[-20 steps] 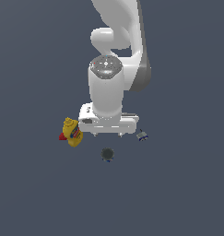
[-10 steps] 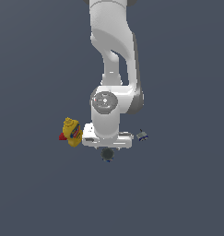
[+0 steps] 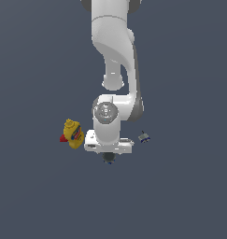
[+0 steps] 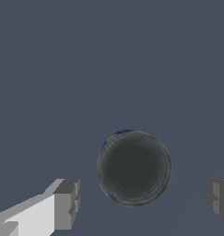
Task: Pick up a designated object from a clutter of objects.
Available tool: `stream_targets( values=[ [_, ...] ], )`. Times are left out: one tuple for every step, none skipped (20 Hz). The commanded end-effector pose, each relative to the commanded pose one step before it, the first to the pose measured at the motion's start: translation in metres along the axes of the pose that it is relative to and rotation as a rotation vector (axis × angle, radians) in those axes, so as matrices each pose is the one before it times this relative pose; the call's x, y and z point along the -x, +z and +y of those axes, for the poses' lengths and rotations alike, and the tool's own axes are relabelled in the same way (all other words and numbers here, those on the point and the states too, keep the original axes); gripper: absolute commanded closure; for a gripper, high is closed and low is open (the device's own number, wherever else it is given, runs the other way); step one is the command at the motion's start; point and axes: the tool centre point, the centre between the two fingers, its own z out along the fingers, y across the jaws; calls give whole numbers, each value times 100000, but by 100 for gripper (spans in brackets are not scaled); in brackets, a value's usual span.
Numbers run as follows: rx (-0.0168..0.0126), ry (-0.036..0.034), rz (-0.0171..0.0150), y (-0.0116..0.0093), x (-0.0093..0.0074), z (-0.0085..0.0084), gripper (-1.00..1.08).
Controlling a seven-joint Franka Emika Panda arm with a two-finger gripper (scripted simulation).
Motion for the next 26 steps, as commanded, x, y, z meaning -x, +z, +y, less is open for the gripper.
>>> stream_targets(
  values=[
    [-3, -8, 86, 0, -27, -7, -92],
    [0, 0, 0, 104, 1, -1, -92],
    [0, 0, 0, 173, 3, -1, -92],
    [0, 0, 0, 242, 4, -1, -92],
    [0, 0, 0, 310, 6, -1, -92],
    [0, 0, 0, 377, 9, -2, -92],
    [0, 0, 0, 444, 11, -2, -92],
    [-5, 25, 64, 469, 17, 13, -92],
    [0, 0, 0, 570, 16, -3, -92],
    [0, 0, 0, 560, 14, -3, -92],
    [0, 0, 0, 485, 7, -2, -92],
    [-5, 25, 64, 371, 1, 13, -92],
    [0, 0, 0, 336, -9, -2, -92],
    [0, 0, 0, 263, -18, -2, -92],
    [0, 0, 0, 192, -26, -2, -92],
    [0, 0, 0, 126, -30, -1, -92],
    [0, 0, 0, 67, -26, -1, -92],
    [0, 0, 0, 20, -11, 0, -92],
    [0, 0, 0, 0, 0, 0, 108],
    [0, 0, 0, 0, 0, 0, 108],
    [0, 0, 0, 0, 0, 0, 108],
    [0, 0, 0, 0, 0, 0, 108],
    [0, 0, 0, 0, 0, 0, 108],
    [0, 0, 0, 0, 0, 0, 108],
    [0, 0, 0, 0, 0, 0, 108],
    [0, 0, 0, 0, 0, 0, 108]
  ],
)
